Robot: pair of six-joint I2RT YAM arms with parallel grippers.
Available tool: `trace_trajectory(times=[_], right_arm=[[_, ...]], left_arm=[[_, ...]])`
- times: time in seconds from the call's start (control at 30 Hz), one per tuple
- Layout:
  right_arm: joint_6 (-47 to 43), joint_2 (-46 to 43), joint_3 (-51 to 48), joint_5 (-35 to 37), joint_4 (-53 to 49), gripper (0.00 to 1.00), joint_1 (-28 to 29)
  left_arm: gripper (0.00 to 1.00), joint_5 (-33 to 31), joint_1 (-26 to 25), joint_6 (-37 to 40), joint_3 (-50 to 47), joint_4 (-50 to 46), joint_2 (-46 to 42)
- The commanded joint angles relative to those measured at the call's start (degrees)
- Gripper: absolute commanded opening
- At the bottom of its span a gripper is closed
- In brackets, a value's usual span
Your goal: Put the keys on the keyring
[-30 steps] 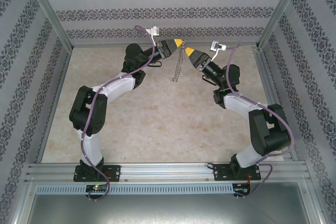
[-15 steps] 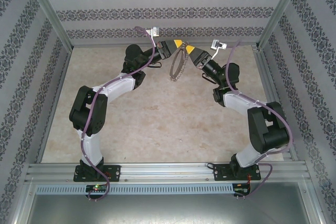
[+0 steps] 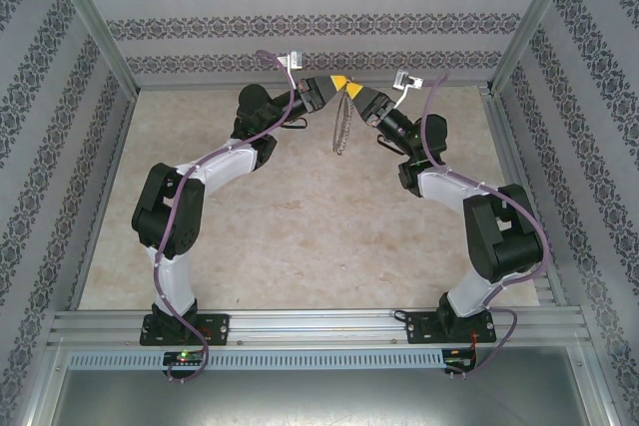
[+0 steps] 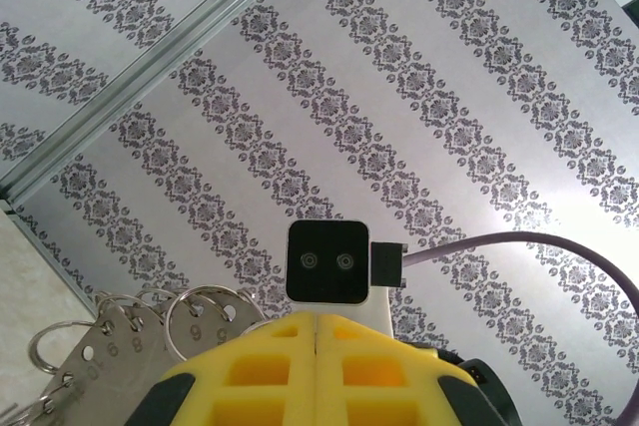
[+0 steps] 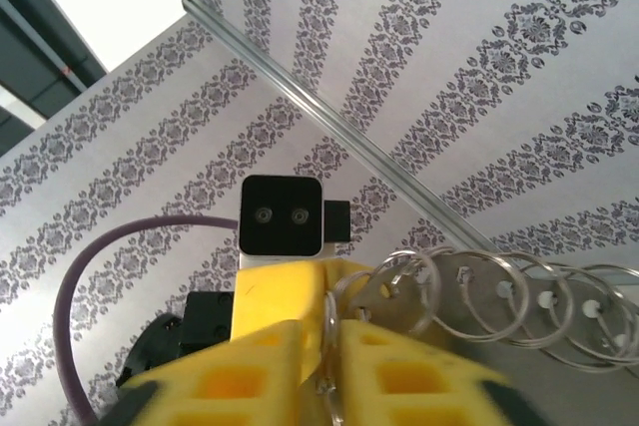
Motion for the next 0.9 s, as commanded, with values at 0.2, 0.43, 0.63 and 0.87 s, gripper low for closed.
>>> trace_trajectory(times=[0.2,0.43,0.63,0.87], right_arm=[[-0.2,-0.6,1.2,-2.6,0.8,0.00,-1.1],[-6.3,-3.7,7.0,-18.1,-15.5,0.00,-4.3],[-11.6,-3.7,14.3,-33.0,-27.2,0.00,-7.9],[-15.6,-1.2,21.8,-47.7,-32.2,0.00,-9.7]], left_arm=[[0.09,2.0,0.2,2.5,1.1,0.6,-2.4],[0.43,9.8,4.2,15.2,4.3,-17.3,-6.4],[0.45,17.9,5.9,37.3,13.6,-48.0,-7.9],[0.41,24.3,5.9,58.9,31.8,-80.2,-3.0]])
